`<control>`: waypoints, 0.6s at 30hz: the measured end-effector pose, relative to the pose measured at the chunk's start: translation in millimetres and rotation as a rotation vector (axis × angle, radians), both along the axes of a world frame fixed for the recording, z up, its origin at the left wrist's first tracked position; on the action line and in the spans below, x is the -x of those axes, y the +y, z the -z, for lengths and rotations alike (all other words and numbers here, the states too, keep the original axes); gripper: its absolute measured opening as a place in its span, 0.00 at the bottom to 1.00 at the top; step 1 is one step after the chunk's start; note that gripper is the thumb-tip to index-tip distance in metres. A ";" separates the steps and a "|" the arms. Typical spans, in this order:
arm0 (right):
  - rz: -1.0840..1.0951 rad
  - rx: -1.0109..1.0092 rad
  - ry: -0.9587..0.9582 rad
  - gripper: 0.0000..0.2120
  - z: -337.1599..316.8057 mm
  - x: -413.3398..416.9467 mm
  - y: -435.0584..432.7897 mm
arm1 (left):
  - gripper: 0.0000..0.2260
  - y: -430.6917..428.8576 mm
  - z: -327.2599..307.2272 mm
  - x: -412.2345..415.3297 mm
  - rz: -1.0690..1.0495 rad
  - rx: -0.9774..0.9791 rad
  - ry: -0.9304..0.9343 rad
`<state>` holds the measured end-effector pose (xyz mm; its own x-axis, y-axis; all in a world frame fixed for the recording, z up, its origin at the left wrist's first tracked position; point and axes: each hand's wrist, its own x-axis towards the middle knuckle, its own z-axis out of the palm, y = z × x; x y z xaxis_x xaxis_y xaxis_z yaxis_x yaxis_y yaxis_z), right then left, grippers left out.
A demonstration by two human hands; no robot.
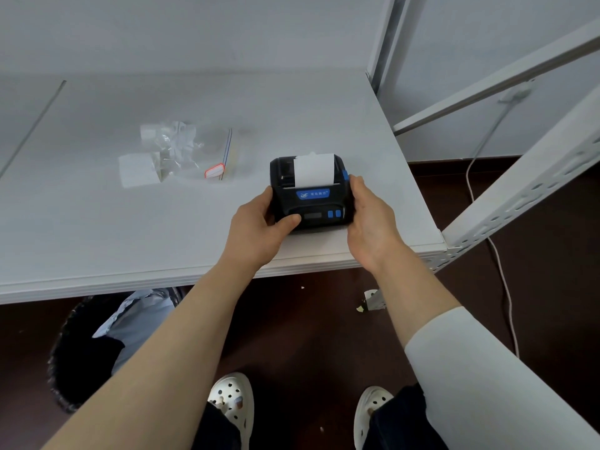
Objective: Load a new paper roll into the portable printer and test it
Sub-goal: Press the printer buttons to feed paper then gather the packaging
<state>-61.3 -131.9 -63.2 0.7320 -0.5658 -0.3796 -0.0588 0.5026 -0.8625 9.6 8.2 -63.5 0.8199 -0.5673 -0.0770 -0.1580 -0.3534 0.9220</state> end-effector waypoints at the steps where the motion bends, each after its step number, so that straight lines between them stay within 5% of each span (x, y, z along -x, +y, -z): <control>1: -0.001 0.004 0.000 0.15 0.0 0.1 0.2 | 0.24 -0.5 0.6 0.1 -0.008 -0.008 -0.003; 18: 0.009 0.032 0.023 0.14 -1.1 -1.2 1.3 | 0.23 -2.0 9.5 -4.7 -0.034 0.019 0.014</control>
